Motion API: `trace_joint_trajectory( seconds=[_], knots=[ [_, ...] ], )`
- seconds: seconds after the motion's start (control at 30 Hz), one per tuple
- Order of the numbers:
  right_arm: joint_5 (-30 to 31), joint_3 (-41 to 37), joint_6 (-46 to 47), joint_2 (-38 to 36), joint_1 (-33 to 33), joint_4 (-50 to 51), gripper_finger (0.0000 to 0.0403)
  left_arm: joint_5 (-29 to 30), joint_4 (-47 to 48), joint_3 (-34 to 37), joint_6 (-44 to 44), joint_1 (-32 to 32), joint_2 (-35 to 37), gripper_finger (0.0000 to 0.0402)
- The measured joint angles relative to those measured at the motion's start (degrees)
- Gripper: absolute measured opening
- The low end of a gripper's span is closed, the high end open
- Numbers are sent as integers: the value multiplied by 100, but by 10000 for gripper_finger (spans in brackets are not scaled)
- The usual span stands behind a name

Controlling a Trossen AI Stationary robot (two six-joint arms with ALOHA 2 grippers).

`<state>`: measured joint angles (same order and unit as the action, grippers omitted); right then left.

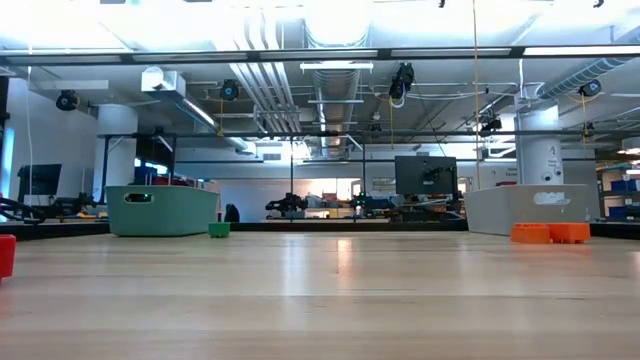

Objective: Sort blocks
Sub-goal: Put the bottom green game piece into the gray bin

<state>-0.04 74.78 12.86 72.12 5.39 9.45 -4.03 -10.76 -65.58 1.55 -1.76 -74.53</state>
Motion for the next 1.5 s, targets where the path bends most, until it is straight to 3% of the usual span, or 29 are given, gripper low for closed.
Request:
trace_joint_trajectory(
  seconds=[0.4,0.8,1.17,1.3,1.5],
  knots=[
    [3,4,14,79,-2,-138,190,-2,-121,0,61,0,-185,76],
    [-3,4,-99,78,-3,-79,90,-41,-125,0,164,-4,-171,76],
    [20,4,-10,75,-25,70,86,235,171,0,853,-1,-164,150],
    [146,162,264,73,-125,833,86,424,390,0,921,1,-160,173],
    [689,677,831,66,-446,3172,86,931,1187,0,1019,1,33,186]
  ],
)
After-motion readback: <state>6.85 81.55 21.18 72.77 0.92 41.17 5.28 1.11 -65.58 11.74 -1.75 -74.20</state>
